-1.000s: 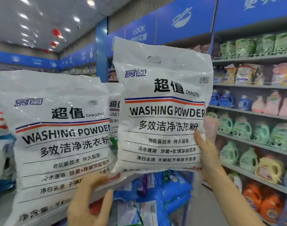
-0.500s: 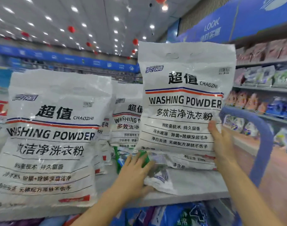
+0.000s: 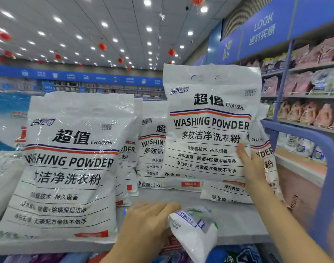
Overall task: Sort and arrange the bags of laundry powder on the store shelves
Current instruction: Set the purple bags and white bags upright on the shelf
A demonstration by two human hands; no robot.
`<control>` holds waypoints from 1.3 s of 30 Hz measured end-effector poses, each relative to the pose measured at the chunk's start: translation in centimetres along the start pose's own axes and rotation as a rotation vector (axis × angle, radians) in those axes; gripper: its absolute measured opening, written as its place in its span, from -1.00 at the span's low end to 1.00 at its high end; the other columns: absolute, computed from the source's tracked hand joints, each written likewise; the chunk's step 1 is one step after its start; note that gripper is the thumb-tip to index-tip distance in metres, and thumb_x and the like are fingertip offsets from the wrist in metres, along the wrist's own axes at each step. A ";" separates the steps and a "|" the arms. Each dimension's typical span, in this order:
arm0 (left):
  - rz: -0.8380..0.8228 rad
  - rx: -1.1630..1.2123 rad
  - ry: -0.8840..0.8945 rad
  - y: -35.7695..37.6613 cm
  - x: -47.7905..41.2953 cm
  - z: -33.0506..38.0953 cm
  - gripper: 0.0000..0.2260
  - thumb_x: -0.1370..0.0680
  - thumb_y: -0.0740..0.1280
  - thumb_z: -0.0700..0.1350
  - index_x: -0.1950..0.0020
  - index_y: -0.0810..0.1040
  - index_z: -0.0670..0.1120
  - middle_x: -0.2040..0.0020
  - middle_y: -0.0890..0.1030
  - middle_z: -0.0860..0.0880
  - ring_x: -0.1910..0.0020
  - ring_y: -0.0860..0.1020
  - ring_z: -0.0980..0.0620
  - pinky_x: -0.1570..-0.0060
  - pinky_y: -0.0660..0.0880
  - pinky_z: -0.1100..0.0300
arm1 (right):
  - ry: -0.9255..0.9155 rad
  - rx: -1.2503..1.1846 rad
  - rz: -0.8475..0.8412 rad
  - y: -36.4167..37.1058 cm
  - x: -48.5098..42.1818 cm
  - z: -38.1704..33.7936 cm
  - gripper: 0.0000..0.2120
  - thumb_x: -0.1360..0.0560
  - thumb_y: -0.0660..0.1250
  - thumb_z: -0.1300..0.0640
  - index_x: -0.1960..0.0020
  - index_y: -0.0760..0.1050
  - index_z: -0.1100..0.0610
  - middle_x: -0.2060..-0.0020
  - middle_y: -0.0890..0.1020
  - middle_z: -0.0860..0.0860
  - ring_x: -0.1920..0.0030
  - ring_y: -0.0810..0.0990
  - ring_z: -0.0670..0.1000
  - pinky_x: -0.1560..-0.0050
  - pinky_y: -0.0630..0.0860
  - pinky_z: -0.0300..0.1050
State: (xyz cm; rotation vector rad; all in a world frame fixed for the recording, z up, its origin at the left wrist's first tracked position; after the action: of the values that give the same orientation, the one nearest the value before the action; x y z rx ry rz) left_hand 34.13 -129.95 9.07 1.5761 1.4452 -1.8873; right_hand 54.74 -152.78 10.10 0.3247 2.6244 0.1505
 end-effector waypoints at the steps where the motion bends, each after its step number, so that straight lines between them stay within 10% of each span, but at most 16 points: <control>1: 0.002 0.040 -0.008 -0.6 -0.1 0.4 -0.79 -0.33 0.25 -0.09 0.05 0.48 0.06 0.41 0.63 0.09 0.51 0.55 0.09 0.56 0.42 0.33 | 0.015 -0.004 -0.030 0.9 0.2 0.6 -0.79 -0.50 0.29 -0.11 0.11 0.56 0.01 0.15 0.64 -0.15 0.08 0.59 -0.11 0.04 0.52 -0.14; 5: -0.208 0.102 -0.144 0.2 0.4 -0.2 -0.78 -0.36 0.20 -0.02 0.01 0.40 0.07 0.40 0.62 0.13 0.46 0.56 0.09 0.56 0.43 0.31 | 0.104 0.033 -0.117 4.6 1.4 3.6 -0.31 -0.39 0.26 -0.30 -0.31 0.42 0.18 -0.17 0.56 0.04 -0.20 0.50 0.09 -0.33 0.33 0.10; 8: -0.335 0.252 -0.444 1.5 1.2 -3.1 -0.81 -0.56 0.16 0.10 -0.10 0.49 0.12 0.16 0.67 0.09 0.16 0.61 0.08 0.17 0.52 0.16 | 0.175 0.118 -0.245 7.6 3.6 6.5 -0.14 -0.32 0.16 -0.42 -0.44 0.28 0.11 -0.36 0.42 0.08 -0.36 0.38 0.15 -0.39 0.25 0.21; 16: -0.414 0.434 -0.695 2.1 -0.8 -7.5 -0.88 -0.58 0.20 0.09 0.03 0.32 0.08 0.16 0.64 -0.06 0.27 0.65 0.09 0.34 0.61 0.13 | -0.186 0.195 -0.161 6.8 4.6 0.7 -0.62 -0.52 0.29 -0.10 -0.28 0.36 -0.02 -0.16 0.51 -0.12 -0.20 0.48 -0.05 -0.21 0.43 -0.13; 19: -0.557 0.420 -0.647 3.5 -2.5 -7.9 -0.76 -0.58 0.19 0.11 -0.10 0.36 -0.03 0.04 0.63 -0.06 0.14 0.65 -0.02 0.15 0.61 -0.06 | -0.248 0.031 -0.454 8.7 7.6 -3.1 -0.63 -0.50 0.11 -0.21 -0.18 0.47 -0.07 -0.08 0.62 -0.16 -0.16 0.54 -0.14 -0.14 0.48 -0.30; 22: -0.660 0.395 -0.484 4.9 -4.5 -7.0 -0.81 -0.60 0.20 0.06 -0.11 0.46 0.00 0.02 0.60 -0.01 0.10 0.60 0.02 0.04 0.57 0.01 | -0.144 -0.006 -0.687 10.5 10.2 -3.8 -0.60 -0.52 0.10 -0.18 -0.13 0.57 -0.01 -0.11 0.64 -0.03 -0.19 0.57 0.00 -0.23 0.49 0.04; 26: -0.722 0.600 -0.510 5.9 -5.9 -7.0 -0.76 -0.63 0.16 0.04 0.08 0.53 -0.06 0.25 0.60 0.05 0.36 0.54 0.12 0.33 0.48 0.29 | -0.071 -0.182 -0.752 10.1 11.2 -4.3 -0.27 -0.20 0.33 -0.47 -0.10 0.59 0.08 0.00 0.68 0.13 -0.01 0.66 0.16 0.06 0.62 0.00; 33: -0.824 -0.186 -0.291 8.1 -7.9 -10.0 -0.58 -0.57 0.16 0.22 0.21 0.44 -0.12 0.32 0.48 0.03 0.39 0.41 0.12 0.29 0.40 0.23 | 0.008 0.136 -0.546 9.6 7.9 -0.6 -0.77 -0.54 0.22 0.09 0.10 0.52 0.25 0.25 0.69 0.07 0.27 0.68 0.01 0.27 0.59 -0.23; 39: -0.565 -0.148 -0.247 5.6 -7.7 -12.5 -0.55 -0.44 0.32 0.31 0.35 0.33 -0.04 0.42 0.38 0.05 0.46 0.31 0.10 0.43 0.24 0.25 | 0.069 -0.012 -0.417 9.1 7.3 0.7 -0.84 -0.56 0.23 0.08 0.01 0.53 0.14 0.24 0.71 0.06 0.24 0.69 0.03 0.25 0.60 -0.20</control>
State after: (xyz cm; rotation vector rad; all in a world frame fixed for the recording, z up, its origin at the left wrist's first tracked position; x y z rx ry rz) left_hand 48.23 -125.10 14.18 0.8807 1.9977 -2.1010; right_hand 50.65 -142.10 7.63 -0.2384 2.6922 0.0367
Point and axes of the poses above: each hand's wrist, its own x-axis away from the middle knuckle, its own y-axis out of the palm, z = x × y, the point moved 9 cm from there along -x, towards the middle knuckle
